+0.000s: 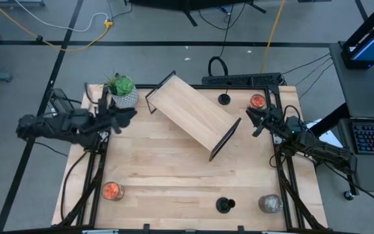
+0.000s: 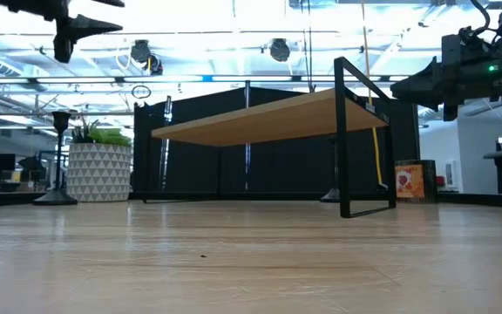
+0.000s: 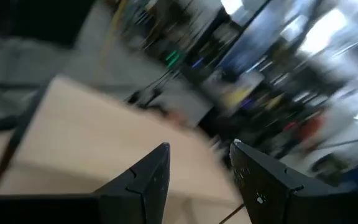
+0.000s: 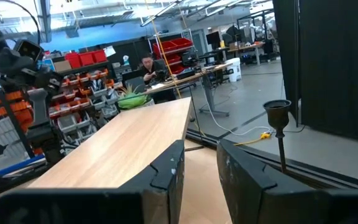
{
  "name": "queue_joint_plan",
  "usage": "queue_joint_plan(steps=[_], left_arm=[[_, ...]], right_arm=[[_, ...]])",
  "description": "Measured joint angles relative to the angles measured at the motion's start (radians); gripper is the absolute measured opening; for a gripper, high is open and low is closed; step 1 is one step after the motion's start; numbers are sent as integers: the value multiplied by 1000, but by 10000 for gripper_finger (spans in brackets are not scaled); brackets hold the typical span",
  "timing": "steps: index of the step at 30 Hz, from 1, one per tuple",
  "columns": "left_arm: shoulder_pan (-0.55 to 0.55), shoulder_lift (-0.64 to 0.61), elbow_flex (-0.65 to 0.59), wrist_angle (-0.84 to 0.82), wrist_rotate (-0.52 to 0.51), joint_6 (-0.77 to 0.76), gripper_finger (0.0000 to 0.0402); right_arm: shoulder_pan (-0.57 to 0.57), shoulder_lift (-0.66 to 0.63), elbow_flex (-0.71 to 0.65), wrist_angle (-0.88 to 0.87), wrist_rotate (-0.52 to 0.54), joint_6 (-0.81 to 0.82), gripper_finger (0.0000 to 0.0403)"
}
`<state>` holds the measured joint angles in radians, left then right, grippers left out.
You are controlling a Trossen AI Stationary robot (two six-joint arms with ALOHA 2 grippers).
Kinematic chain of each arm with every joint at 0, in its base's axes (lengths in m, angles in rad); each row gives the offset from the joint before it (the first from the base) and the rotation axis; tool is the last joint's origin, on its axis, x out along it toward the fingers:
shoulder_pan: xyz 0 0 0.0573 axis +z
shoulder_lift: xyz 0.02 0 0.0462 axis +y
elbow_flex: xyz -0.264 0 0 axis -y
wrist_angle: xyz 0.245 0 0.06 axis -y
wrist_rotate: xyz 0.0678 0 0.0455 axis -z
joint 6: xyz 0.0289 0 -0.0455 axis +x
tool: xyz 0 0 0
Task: Pick & Place candle stick holders
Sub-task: Put the top left black candlestick on the shelf
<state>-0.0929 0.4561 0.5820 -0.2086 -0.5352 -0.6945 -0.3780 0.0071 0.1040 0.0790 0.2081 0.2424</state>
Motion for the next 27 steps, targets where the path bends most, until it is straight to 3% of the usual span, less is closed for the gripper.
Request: queue_joint_plan(steps=[5, 9, 18, 23, 27], left_arm=[[27, 203, 238, -435, -14, -206, 177], [64, 357, 403, -761, 34, -362, 177], [189, 650, 735, -1340, 169, -466, 177], [278, 714, 813, -1327, 172, -315, 177], [344, 745, 810, -1368, 173, -295, 177]], right_arm=[[0, 0, 0, 0, 0, 0, 91], [0, 0, 0, 0, 0, 0, 91], [0, 0, 0, 0, 0, 0, 91], [0, 0, 0, 0, 0, 0, 91], [0, 0, 0, 0, 1, 0, 91]])
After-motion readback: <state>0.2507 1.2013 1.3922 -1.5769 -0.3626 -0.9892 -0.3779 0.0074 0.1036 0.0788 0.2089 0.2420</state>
